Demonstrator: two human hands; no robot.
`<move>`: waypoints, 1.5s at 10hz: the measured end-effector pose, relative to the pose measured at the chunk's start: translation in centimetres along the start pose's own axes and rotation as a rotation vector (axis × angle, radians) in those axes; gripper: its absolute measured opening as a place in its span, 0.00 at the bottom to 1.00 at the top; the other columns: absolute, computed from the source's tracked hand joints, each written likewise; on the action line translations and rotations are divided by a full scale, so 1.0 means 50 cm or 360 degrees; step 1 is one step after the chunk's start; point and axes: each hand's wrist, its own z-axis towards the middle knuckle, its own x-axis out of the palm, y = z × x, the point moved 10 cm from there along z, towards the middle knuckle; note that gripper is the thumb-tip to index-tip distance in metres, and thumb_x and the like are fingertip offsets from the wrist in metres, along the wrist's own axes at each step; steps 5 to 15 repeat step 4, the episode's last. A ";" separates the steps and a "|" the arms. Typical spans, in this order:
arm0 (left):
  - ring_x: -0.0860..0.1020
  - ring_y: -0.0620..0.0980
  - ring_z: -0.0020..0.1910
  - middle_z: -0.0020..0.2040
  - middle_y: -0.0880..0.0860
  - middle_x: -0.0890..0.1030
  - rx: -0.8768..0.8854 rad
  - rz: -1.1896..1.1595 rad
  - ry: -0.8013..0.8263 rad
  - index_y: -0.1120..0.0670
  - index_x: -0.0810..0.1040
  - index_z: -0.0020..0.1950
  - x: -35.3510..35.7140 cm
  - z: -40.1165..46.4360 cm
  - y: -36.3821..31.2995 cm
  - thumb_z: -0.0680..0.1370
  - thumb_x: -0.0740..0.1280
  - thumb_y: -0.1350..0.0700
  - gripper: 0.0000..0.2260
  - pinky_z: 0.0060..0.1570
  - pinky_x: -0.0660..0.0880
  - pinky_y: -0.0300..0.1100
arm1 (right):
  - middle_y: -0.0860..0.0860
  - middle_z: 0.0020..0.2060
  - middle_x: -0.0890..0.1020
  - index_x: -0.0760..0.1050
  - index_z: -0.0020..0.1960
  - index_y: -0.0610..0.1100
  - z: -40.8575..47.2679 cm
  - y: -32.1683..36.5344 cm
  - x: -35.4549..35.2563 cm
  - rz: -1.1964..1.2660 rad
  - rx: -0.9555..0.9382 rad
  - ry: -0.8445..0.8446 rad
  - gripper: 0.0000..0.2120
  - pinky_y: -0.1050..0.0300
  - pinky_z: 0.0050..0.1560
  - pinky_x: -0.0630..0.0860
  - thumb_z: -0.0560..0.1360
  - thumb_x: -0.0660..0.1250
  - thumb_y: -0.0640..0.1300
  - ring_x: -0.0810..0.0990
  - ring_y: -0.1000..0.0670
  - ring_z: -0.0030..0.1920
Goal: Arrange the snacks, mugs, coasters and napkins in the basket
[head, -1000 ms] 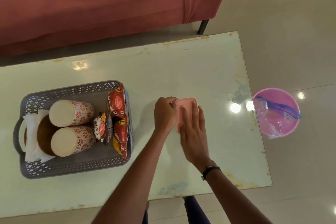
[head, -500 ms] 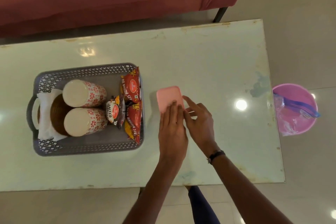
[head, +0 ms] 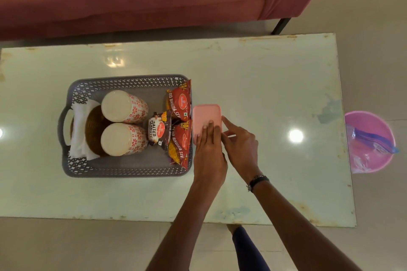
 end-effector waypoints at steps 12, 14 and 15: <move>0.67 0.57 0.71 0.70 0.59 0.71 0.0331 -0.0116 -0.0195 0.60 0.68 0.69 -0.163 -0.063 0.032 0.73 0.65 0.65 0.24 0.69 0.67 0.52 | 0.47 0.62 0.77 0.60 0.74 0.49 -0.065 0.058 -0.043 -0.0120 0.0238 -0.0073 0.26 0.46 0.55 0.77 0.78 0.62 0.45 0.79 0.45 0.57; 0.67 0.57 0.71 0.70 0.59 0.71 0.0331 -0.0116 -0.0195 0.60 0.68 0.69 -0.163 -0.063 0.032 0.73 0.65 0.65 0.24 0.69 0.67 0.52 | 0.47 0.62 0.77 0.60 0.74 0.49 -0.065 0.058 -0.043 -0.0120 0.0238 -0.0073 0.26 0.46 0.55 0.77 0.78 0.62 0.45 0.79 0.45 0.57; 0.67 0.57 0.71 0.70 0.59 0.71 0.0331 -0.0116 -0.0195 0.60 0.68 0.69 -0.163 -0.063 0.032 0.73 0.65 0.65 0.24 0.69 0.67 0.52 | 0.47 0.62 0.77 0.60 0.74 0.49 -0.065 0.058 -0.043 -0.0120 0.0238 -0.0073 0.26 0.46 0.55 0.77 0.78 0.62 0.45 0.79 0.45 0.57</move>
